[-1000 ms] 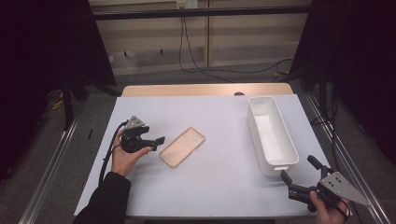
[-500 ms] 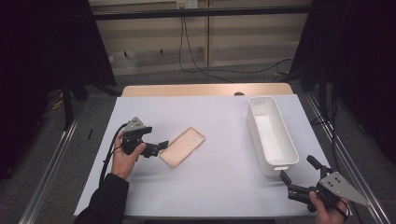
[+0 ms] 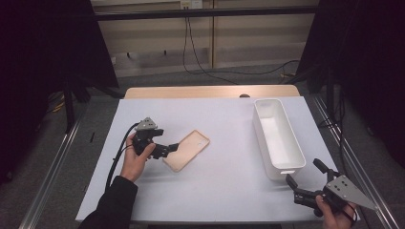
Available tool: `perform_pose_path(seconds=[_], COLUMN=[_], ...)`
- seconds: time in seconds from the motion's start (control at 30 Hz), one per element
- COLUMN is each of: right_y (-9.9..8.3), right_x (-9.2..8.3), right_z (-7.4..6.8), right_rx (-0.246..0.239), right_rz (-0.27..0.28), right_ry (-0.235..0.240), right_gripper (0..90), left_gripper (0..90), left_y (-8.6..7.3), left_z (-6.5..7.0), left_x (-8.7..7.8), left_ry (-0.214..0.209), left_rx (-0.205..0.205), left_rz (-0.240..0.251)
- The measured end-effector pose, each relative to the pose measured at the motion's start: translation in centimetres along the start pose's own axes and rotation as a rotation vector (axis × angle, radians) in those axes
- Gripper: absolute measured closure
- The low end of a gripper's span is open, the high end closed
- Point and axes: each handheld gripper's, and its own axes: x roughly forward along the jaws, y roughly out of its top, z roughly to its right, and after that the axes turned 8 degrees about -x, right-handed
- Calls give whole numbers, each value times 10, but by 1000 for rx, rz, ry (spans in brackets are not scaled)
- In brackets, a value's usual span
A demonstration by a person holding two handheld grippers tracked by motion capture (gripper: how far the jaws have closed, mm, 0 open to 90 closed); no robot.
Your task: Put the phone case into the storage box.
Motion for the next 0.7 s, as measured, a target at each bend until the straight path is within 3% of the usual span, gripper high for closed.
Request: perform_pose_path(seconds=[0.03, 0.23, 0.33, 0.37, 0.4, 0.47, 0.6, 0.7], right_y=[0, 0, 0, 0, 0, 0, 0, 0], right_x=[0, 1, 2, 2, 3, 3, 3, 2], right_z=[0, 0, -1, -1, -1, -1, 0, -1], right_rx=[0, 1, 0, 0, -2, -2, -1, -2], right_rz=[-1, 1, 1, 1, 0, -1, -1, 3], right_ry=[0, 5, 4, 4, 9, 10, 10, 11], right_gripper=[0, 0, 0, 0, 0, 0, 0, 0], left_gripper=[68, 66, 65, 62, 53, 56, 51, 54], left_y=[2, 10, 16, 16, 16, 13, 9, 9], left_z=[1, 3, -2, -2, -4, -6, -7, -6], left_x=[1, 5, 14, 14, 20, 24, 29, 31], left_ry=[10, -6, 3, 3, 38, 32, 49, 49], left_rx=[16, 0, -4, -4, 2, -15, 7, 8], left_rz=[-8, -40, -105, -105, -125, -152, -222, -239])
